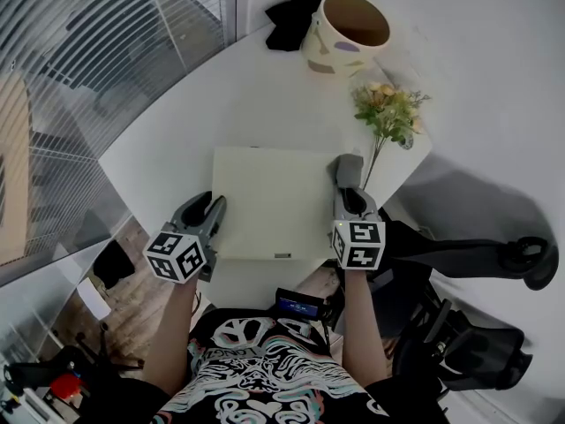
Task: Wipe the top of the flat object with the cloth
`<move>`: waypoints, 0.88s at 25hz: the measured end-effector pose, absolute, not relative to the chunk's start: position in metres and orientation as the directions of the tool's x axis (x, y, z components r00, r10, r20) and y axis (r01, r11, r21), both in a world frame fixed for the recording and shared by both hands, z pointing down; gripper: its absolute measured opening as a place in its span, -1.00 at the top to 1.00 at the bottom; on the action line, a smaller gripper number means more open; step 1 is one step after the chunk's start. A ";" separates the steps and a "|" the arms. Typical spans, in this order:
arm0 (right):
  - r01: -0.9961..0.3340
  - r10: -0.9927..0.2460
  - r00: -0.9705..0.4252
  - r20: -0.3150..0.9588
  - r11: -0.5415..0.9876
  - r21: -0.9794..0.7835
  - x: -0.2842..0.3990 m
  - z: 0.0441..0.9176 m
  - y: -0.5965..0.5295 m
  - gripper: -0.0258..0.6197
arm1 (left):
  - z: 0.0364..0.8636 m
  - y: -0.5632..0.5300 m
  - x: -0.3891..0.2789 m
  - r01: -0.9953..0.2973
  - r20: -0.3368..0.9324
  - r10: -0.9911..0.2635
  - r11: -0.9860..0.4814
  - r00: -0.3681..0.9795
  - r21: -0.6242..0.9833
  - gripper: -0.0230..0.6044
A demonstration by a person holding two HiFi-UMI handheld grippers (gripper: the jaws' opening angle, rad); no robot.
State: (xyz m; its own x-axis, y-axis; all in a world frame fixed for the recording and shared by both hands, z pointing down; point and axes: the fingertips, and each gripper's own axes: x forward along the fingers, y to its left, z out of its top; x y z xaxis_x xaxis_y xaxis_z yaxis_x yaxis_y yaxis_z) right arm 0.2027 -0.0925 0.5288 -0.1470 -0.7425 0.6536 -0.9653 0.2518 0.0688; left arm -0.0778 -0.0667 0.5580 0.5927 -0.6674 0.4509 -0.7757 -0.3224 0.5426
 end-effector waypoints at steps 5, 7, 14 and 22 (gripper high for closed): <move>-0.965 -0.739 -0.146 0.657 0.252 0.069 0.203 0.529 -0.099 0.88 | 0.558 -0.067 -0.078 -0.774 0.449 -0.668 -0.318 0.593 0.548 0.33; -0.966 -0.738 -0.145 0.659 0.250 0.068 0.203 0.529 -0.100 0.88 | 0.558 -0.067 -0.078 -0.772 0.448 -0.668 -0.318 0.594 0.550 0.33; -0.965 -0.731 -0.140 0.668 0.252 0.073 0.203 0.530 -0.106 0.88 | 0.559 -0.067 -0.077 -0.766 0.443 -0.668 -0.315 0.598 0.560 0.33; -0.962 -0.724 -0.134 0.676 0.258 0.085 0.201 0.531 -0.113 0.88 | 0.560 -0.068 -0.078 -0.746 0.426 -0.666 -0.308 0.612 0.590 0.33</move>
